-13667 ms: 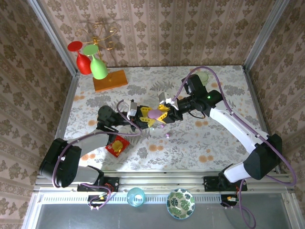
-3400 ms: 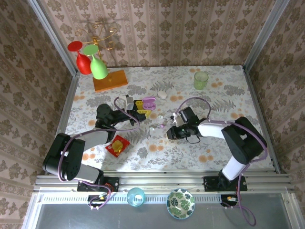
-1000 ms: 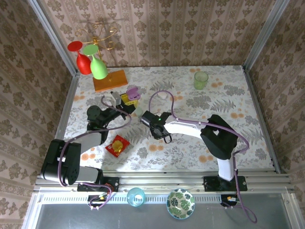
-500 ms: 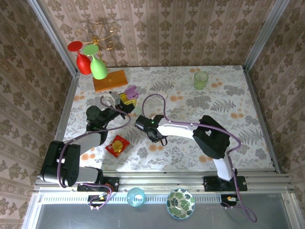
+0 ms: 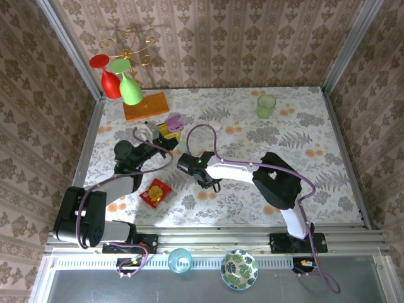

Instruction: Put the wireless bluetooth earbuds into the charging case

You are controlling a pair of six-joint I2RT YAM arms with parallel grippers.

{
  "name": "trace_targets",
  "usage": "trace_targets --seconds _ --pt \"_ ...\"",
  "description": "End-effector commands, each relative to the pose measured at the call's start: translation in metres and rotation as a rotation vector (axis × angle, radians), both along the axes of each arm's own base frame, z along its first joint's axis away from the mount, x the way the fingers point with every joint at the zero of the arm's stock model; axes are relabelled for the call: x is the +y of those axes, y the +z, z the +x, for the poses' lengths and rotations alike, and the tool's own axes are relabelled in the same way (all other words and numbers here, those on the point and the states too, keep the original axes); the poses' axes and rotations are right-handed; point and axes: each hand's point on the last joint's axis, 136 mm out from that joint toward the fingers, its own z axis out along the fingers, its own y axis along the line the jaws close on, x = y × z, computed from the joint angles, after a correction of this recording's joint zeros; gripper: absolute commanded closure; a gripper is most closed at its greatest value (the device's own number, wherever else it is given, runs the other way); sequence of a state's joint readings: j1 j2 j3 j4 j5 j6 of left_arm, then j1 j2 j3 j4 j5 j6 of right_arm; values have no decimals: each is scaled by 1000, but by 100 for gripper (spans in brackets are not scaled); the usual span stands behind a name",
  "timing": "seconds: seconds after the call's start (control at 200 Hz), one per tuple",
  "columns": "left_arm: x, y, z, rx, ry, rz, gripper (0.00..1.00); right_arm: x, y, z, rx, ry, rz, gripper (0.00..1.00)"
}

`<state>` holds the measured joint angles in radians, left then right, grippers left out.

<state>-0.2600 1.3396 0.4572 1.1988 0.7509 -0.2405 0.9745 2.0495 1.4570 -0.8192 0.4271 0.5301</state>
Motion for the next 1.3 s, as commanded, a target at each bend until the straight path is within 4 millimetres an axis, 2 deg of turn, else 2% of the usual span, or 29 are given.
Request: trace_targets --seconds 0.0,0.28,0.575,0.975,1.295 --pt "4 8 -2 -45 16 0 80 -8 2 1 -22 18 -91 72" --pt "5 9 -2 -49 14 0 80 -3 21 5 -68 19 -51 70" --pt "5 10 -2 -48 14 -2 80 0 5 0 -28 40 -83 70" --pt "5 10 -3 -45 9 -3 81 -12 -6 -2 -7 36 -162 70" --pt "6 9 -3 -45 13 -5 81 -12 -11 -4 10 45 -170 78"
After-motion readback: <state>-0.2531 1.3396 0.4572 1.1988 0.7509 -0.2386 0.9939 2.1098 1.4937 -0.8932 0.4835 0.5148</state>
